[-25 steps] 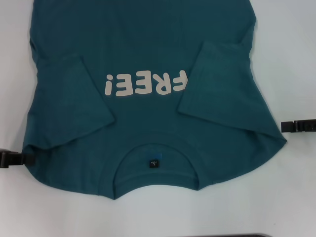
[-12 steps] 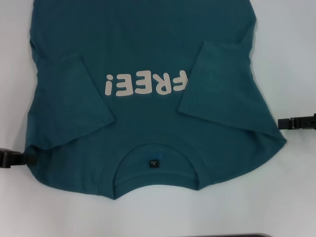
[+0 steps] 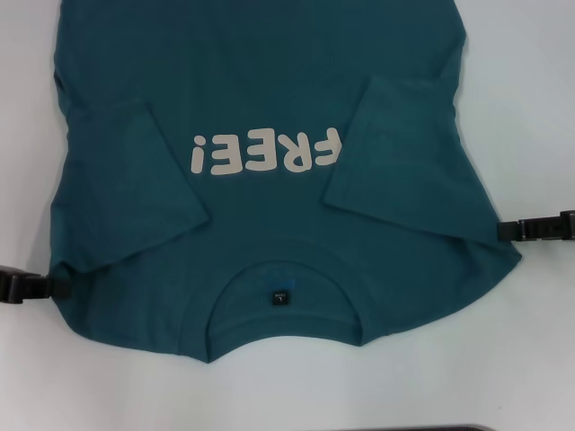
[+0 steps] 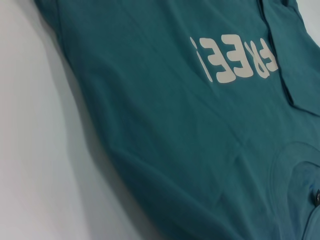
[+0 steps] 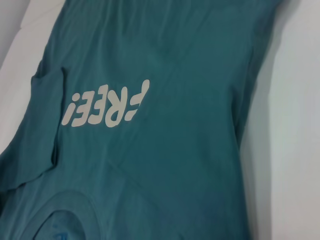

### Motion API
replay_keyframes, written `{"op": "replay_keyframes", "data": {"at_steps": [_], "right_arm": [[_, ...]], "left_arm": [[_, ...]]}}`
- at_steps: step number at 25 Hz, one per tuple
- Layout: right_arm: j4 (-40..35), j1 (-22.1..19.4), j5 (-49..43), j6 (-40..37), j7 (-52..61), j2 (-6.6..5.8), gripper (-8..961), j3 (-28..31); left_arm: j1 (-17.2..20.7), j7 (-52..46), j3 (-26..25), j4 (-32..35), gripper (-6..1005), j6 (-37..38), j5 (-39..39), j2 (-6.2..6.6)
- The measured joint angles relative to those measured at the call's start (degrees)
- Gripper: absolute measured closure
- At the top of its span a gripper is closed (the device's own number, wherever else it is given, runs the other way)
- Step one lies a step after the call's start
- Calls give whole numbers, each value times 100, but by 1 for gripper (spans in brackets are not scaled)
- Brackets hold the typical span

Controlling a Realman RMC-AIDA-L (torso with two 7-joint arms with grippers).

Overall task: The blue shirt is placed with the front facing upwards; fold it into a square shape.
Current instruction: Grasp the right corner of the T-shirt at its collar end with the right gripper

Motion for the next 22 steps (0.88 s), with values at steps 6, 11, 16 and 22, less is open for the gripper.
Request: {"op": "replay_keyframes", "data": {"at_steps": [6, 11, 16, 22], "right_arm": [[-3, 19, -3, -7, -2, 11, 396, 8], [-32, 56, -3, -7, -26, 54, 397, -1], [-65, 73, -2, 22, -38, 54, 398, -9], [-59, 41, 0, 49, -11, 51, 399, -9]], "left_arm": [[-13, -16, 11, 8, 971, -4, -1, 11], [-18, -18, 15, 22, 971, -4, -1, 13], [2, -10, 4, 24, 970, -4, -1, 14], [9, -5, -5, 26, 970, -3, -1, 22]]}}
